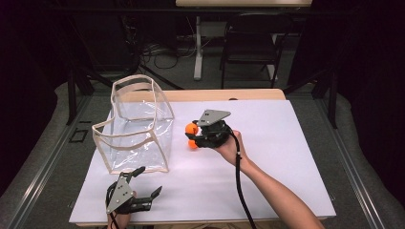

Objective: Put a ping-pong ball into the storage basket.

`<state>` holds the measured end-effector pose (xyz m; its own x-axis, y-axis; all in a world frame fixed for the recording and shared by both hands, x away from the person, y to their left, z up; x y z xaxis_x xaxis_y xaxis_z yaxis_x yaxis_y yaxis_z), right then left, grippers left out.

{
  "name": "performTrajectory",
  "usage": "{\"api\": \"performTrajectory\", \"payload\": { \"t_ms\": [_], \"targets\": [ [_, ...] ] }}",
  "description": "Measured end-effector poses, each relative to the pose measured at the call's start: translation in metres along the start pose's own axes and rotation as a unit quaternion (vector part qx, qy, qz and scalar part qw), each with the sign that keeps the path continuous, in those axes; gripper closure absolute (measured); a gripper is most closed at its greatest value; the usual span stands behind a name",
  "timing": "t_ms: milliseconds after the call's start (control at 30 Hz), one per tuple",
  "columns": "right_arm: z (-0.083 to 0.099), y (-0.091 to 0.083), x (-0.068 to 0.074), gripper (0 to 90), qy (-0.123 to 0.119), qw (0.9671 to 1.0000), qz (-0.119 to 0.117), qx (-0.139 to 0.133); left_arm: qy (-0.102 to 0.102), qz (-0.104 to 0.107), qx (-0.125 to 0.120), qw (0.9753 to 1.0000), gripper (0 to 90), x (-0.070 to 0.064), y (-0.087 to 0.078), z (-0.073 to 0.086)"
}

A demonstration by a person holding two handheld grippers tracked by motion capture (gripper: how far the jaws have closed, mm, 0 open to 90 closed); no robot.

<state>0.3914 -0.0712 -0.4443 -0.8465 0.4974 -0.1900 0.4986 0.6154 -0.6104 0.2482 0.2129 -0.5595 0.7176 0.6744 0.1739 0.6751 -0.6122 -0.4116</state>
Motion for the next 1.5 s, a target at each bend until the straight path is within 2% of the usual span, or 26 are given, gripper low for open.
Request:
{"api": "performTrajectory", "payload": {
  "t_ms": [667,1500],
  "targets": [
    [-0.011,0.002,-0.008,50.6,0.005,1.0,-0.005,0.003,-0.001,-0.001,-0.001,1.0,15.6,0.0,0.0,0.0],
    [-0.026,0.004,-0.017,50.6,-0.002,1.0,-0.002,0.01,-0.001,0.0,-0.001,1.0,15.6,0.0,0.0,0.0]
  ]
}}
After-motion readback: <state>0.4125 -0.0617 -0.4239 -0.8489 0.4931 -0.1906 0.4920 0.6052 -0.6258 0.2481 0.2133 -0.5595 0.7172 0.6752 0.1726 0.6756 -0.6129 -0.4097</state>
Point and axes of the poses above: each handheld gripper's, and its own axes: y roughly forward along the jaws, z roughly out of its underside, x roughly to its left, the point moved 1 cm from there along y, roughly forward along the jaws, and after that the axes turned 9 degrees about x, right-handed, at the moved point
